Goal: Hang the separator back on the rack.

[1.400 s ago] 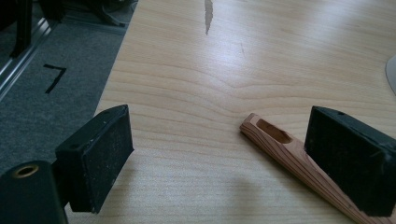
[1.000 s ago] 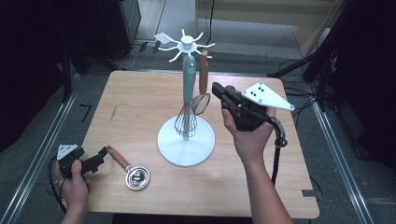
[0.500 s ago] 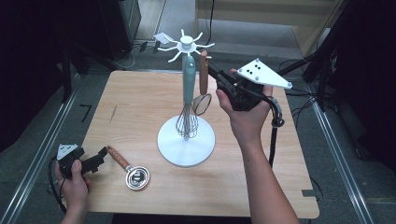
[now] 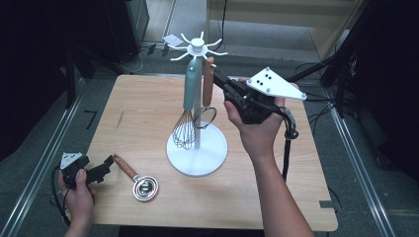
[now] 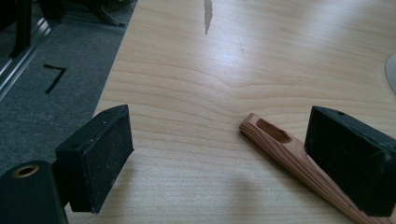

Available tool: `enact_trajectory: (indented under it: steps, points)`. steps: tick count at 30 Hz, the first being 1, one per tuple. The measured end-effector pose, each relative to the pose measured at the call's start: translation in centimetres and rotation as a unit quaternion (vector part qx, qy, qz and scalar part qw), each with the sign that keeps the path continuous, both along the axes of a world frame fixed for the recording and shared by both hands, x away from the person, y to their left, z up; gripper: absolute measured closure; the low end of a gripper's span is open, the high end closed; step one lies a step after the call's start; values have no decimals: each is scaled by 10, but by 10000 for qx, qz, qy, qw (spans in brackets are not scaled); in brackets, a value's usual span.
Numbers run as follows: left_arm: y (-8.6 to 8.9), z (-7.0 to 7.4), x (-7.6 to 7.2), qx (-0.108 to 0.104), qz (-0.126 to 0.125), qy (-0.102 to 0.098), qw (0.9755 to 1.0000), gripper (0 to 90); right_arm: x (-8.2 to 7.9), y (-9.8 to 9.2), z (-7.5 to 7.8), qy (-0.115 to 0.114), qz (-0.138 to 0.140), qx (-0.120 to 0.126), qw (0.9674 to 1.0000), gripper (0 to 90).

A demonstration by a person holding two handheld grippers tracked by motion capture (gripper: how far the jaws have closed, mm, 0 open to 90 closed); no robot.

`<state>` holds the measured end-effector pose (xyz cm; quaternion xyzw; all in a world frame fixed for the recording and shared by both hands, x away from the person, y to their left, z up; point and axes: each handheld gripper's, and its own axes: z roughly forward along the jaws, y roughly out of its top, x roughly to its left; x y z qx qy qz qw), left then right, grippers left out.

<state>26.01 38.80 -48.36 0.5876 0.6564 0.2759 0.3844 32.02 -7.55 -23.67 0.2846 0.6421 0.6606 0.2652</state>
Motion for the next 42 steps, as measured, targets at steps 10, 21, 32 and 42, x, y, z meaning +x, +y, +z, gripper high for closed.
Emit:
enact_trajectory:
  steps: [10,21,32,42]
  points:
    - [0,0,0,5,-3,0,10000,80,-11,12,3,-110,144,-103,9998,900]
    - [0,0,0,-5,-1,-3,10000,82,-15,20,-1,-128,109,-188,9997,900]
    - [-1,0,0,53,31,12,10000,84,-15,-4,-20,1,-167,-157,9997,857]
    - [-2,0,0,85,52,30,9999,84,-16,-27,-41,157,-436,-263,9986,743]
